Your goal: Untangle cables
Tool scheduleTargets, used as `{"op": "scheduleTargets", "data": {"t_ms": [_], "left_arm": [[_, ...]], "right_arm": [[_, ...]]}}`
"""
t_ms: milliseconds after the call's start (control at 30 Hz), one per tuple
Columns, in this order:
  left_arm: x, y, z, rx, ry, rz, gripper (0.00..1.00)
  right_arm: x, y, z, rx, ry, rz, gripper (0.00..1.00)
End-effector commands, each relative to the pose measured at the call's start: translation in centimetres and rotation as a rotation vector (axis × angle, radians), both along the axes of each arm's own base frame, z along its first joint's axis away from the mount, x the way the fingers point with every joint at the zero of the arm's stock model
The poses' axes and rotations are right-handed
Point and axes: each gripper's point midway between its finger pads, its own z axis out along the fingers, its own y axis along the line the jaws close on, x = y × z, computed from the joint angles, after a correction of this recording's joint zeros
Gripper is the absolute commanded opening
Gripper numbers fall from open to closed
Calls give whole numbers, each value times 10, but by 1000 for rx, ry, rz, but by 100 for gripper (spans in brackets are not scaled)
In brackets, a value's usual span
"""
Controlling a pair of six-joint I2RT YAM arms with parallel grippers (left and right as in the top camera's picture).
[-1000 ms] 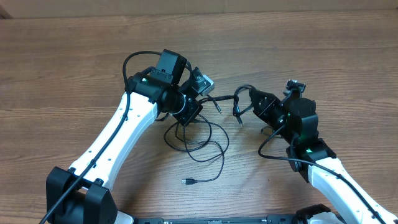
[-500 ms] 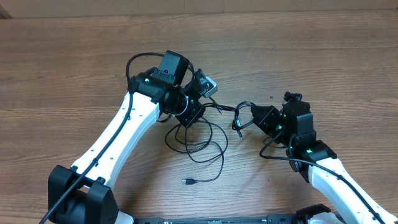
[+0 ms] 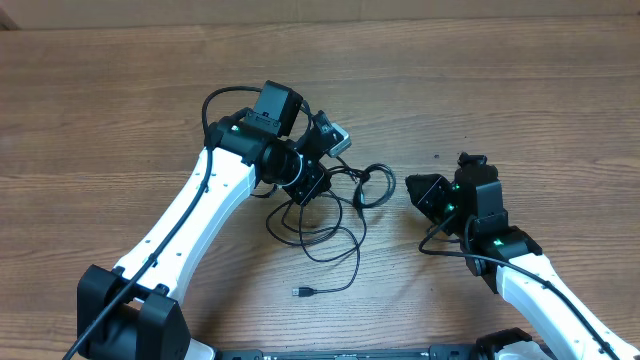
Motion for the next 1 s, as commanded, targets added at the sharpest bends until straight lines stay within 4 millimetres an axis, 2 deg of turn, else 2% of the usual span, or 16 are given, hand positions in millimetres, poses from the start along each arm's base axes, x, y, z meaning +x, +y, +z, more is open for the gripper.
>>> {"op": "scheduleTargets", "data": {"t_ms": [0, 367, 467, 500, 533, 633, 833, 967], "left_arm": [[-1, -2, 3, -36, 40, 36, 4], [4, -4, 5, -50, 33, 65, 4], [5, -4, 5, -53, 35, 74, 4], [5, -4, 5, -52, 35, 74, 4], [5, -4, 5, -52, 35, 74, 4], [7, -3, 5, -45, 24, 77, 4], [14, -6, 7, -57, -10, 73, 4], [19, 1, 3, -11, -33, 94, 4]], "right_arm": [[-3, -5, -1, -18, 21, -10, 21], [-10, -1, -6, -4, 59, 15, 21], [-12, -1, -8, -26, 53, 42, 27], [-12, -1, -7, -32, 49, 48, 37], [-12, -1, -7, -32, 49, 48, 43], [-12, -1, -7, -32, 49, 48, 54], [-12, -1, -8, -69, 28, 88, 64], [-12, -1, -7, -70, 27, 90, 69]]}}
